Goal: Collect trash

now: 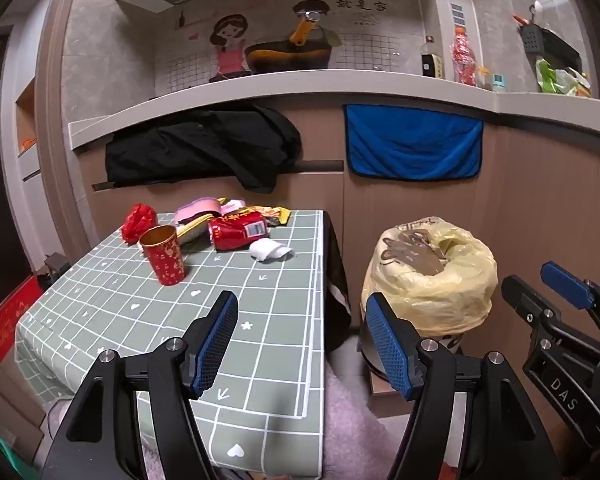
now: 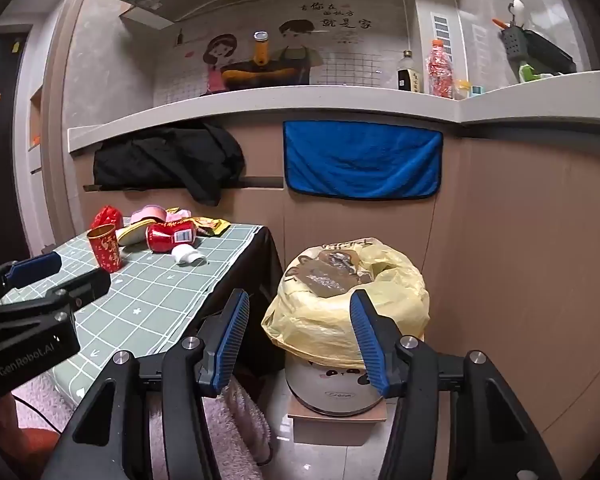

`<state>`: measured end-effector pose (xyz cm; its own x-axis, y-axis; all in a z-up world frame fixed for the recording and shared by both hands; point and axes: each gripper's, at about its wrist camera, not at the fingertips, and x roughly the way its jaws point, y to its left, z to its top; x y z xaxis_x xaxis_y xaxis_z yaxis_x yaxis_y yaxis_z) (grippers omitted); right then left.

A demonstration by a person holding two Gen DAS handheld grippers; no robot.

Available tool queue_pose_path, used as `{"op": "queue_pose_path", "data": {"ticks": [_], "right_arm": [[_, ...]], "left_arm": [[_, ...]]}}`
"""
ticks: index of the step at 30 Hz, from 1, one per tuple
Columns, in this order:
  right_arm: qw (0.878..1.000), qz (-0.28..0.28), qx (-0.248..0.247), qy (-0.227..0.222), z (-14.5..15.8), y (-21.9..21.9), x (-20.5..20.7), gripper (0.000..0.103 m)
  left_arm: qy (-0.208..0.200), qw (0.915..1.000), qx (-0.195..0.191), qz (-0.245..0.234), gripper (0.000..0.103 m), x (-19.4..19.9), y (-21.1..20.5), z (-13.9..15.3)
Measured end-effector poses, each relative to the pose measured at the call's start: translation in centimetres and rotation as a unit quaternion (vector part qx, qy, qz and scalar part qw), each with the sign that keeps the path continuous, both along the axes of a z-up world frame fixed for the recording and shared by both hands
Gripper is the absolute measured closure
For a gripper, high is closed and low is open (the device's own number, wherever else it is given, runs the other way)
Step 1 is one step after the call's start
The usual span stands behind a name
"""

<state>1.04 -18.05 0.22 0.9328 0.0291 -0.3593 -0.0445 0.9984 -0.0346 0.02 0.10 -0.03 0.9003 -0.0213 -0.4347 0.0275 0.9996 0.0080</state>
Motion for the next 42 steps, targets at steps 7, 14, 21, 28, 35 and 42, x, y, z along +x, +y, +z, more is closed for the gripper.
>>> {"op": "queue_pose_path", "data": {"ticks": [7,14,21,28,35,42], "right_arm": [[1.000,0.003,-0.003,-0.001,-0.2,0.3,0.1,0.053],[1.000,0.003,0.002,-0.002,-0.1,0.0,0.0,0.053],[1.000,0.002,0.003,-0.003,-0.2,0.0,0.0,0.053],[1.000,0.000,0.004,-0.004,-0.2,0.4,-0.1,0.053],[1.000,0.003,0.008,-0.001,-0.5,-0.4,0.4,0.053],[1.000,0.001,0.010,-0.003,-0.4,-0.3,0.3,0.053]], "left_arm": [[0.000,0.9997,0.013,-0.021,0.036,-0.1,-0.5,0.0],[0.002,1.0000,0.009,0.002,0.036,-0.3,-0.3,0.4],[-0.001,1.0000,0.008,-0.002,0.036,-0.3,0.3,0.8],[-0.003,0.9999,0.013,-0.006,0.036,-0.3,0.1,0.8],[-0.004,0.9999,0.014,-0.007,0.036,-0.4,-0.1,0.8],[-0.004,0.9998,0.018,-0.011,0.036,-0.1,-0.4,0.7]]}}
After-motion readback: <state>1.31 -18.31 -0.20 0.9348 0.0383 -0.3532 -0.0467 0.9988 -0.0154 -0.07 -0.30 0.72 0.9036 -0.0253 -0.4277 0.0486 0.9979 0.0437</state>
